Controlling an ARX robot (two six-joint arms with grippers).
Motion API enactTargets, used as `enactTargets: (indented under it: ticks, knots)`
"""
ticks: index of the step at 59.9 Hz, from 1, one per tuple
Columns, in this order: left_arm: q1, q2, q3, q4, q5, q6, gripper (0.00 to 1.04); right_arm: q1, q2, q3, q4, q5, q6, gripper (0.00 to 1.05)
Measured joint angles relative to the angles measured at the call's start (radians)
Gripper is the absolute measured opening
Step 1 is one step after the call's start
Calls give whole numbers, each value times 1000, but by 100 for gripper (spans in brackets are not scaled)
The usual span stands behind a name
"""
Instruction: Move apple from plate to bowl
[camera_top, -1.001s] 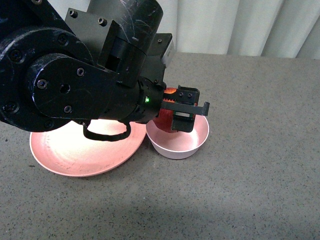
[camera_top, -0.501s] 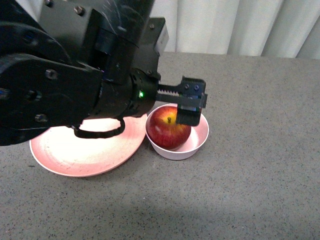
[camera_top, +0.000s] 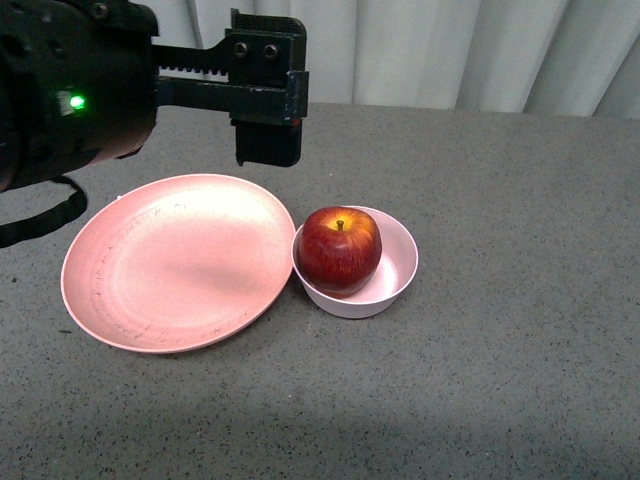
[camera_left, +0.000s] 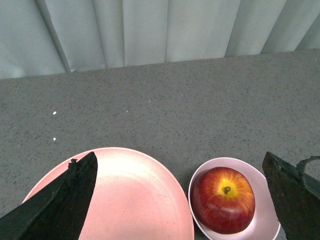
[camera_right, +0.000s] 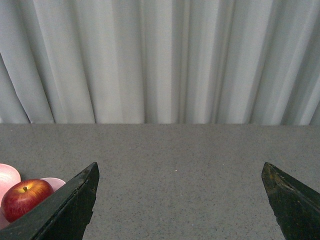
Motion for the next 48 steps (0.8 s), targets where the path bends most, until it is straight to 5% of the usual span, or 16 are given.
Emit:
enactTargets:
  ticks: [13,17,23,44,48]
  knots:
    - [0,-64,-60,33,-70,22,96,0,0,0,0,0,0,95]
    - [9,-27,-136,270,-196,47,83,0,0,0,0,-1,0,95]
    - [65,-72,-248,426,-189,58,66,0,0,0,0,3,0,95]
    - [228,-374,-442,336,-34,68,6,0,0,0,0,0,0,95]
    - [250,-430,-464,303,-8,71,4,0,0,0,0,0,0,95]
